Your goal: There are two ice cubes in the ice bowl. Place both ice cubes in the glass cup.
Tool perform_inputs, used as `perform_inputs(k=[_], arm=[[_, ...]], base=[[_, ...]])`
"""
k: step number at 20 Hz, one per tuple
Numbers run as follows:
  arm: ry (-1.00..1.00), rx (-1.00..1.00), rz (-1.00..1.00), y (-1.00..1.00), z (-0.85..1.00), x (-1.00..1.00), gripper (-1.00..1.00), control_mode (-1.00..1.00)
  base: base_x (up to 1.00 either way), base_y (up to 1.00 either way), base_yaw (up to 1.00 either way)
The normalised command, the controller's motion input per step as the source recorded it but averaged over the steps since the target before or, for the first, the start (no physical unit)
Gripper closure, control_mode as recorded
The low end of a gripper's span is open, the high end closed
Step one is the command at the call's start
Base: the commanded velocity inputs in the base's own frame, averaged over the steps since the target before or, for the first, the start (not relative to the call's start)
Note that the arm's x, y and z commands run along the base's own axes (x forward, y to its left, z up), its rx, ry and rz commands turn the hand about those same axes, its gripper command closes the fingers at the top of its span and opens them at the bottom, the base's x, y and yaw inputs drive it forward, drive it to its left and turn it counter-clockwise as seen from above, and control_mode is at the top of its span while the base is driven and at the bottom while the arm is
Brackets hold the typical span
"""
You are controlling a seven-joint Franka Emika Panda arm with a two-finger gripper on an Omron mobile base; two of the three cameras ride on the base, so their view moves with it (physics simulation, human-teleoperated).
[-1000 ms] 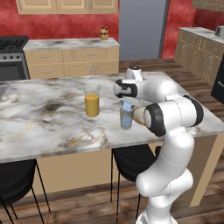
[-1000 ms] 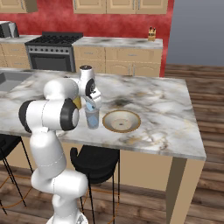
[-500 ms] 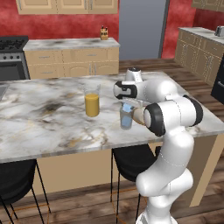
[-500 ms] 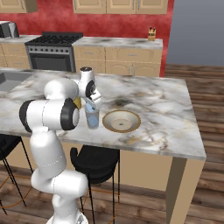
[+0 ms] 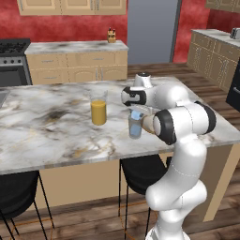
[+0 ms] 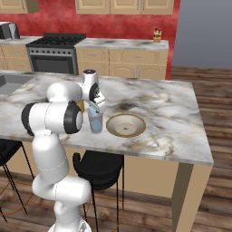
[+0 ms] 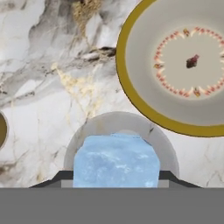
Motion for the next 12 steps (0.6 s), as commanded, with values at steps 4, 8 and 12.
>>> perform_inputs(k=[4,8,12], arm=[[0.00,0.00,0.00,0.00,0.00,0.05,1.00,-1.00],[0.00,0.00,0.00,0.00,-0.08,0.00,1.00,-1.00],[0.02,0.00,0.00,0.00,-0.13,0.00,1.00,-1.00]], base=[[0.00,0.00,0.00],[0.00,0.00,0.00],[0.00,0.00,0.00]])
